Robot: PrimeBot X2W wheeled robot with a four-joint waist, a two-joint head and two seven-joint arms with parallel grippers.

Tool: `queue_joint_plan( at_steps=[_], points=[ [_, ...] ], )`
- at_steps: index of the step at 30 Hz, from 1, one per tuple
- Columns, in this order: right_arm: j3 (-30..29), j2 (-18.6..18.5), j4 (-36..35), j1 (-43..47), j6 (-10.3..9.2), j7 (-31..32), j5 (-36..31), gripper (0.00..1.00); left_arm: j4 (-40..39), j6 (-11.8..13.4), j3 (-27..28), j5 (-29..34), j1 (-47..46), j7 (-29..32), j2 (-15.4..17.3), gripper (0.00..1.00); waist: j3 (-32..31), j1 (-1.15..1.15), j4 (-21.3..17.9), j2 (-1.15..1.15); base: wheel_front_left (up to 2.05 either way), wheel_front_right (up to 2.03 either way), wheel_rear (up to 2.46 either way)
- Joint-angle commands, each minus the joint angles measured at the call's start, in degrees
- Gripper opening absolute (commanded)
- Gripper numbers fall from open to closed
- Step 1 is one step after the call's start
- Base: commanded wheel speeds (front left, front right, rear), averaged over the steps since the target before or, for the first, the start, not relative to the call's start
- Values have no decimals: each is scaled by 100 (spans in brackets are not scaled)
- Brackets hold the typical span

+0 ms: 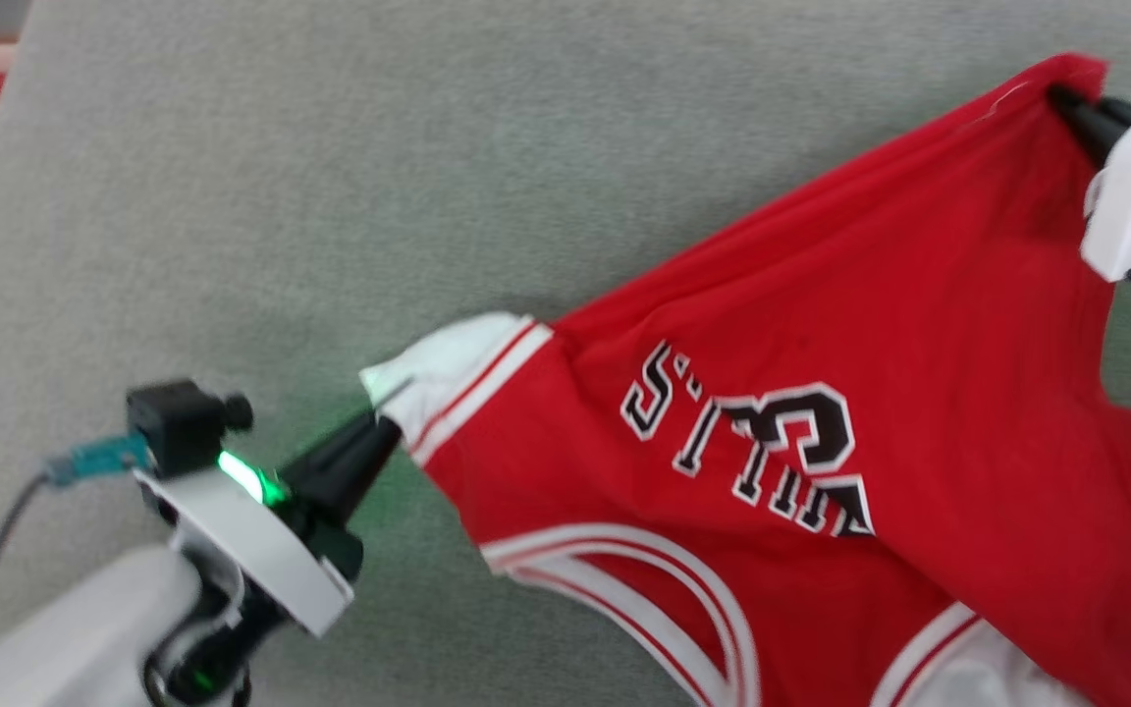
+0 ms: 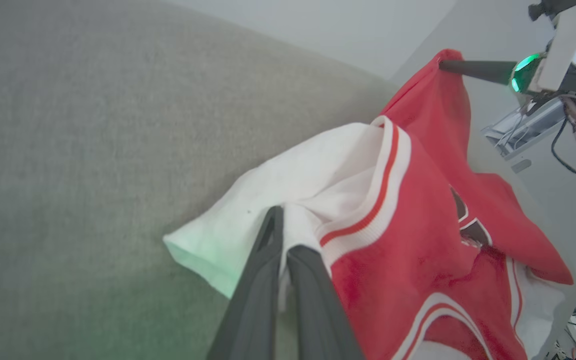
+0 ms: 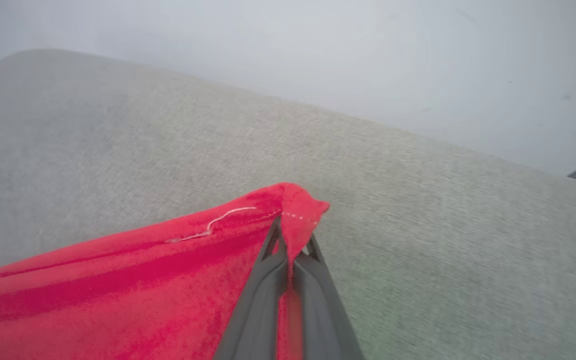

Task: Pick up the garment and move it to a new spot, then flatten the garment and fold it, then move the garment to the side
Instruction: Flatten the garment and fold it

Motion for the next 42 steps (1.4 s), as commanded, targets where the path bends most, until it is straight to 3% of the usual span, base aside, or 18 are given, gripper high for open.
queue_joint_plan(
  at_steps=[1, 7, 12, 19, 24, 30, 35, 42],
  points=[
    [-184, 27, -7, 36, -8, -88, -48, 0, -40, 13, 87, 29, -122, 7, 51, 0, -117, 0, -189, 0, 0, 0, 0],
    [-1110, 288, -67, -287, -8, -424, -415, 0, -14, 14, 90, 72, -1162, 155, 313, 0, -43, 0, -490, 0, 0, 0, 0],
    [-1788, 594, 2, -871, -10, -758, -891, 0, 395, 15, 324, -409, -2426, 437, 268, 0, 168, 0, -766, 0, 0, 0, 0],
    [-2614, 1036, 354, -2049, -18, -1346, -1485, 0, 1667, 20, 545, -663, -4373, 753, -146, 0, 543, 0, -1101, 0, 0, 0, 0],
    [-3186, 1262, 708, -3023, -31, -1910, -1902, 0, 2530, 30, 523, -435, -5778, 876, -334, 0, 813, 0, -1323, 0, 0, 0, 0],
    [-3726, 1343, 1149, -4012, -51, -2737, -2323, 0, 3282, 43, 429, -134, -7129, 420, -523, 0, 1002, 0, -1442, 0, 0, 0, 0],
    [-3831, 1395, 1626, -4313, -51, -3101, -2521, 0, 3397, 42, 253, -266, -7406, 151, -702, 0, 1075, 0, -1430, 0, 0, 0, 0],
    [-3468, 1344, 2195, -3876, -43, -3313, -2350, 0, 3034, 26, -123, -834, -6619, 44, -656, 0, 1146, 0, -1367, 0, 0, 0, 0]
  ],
)
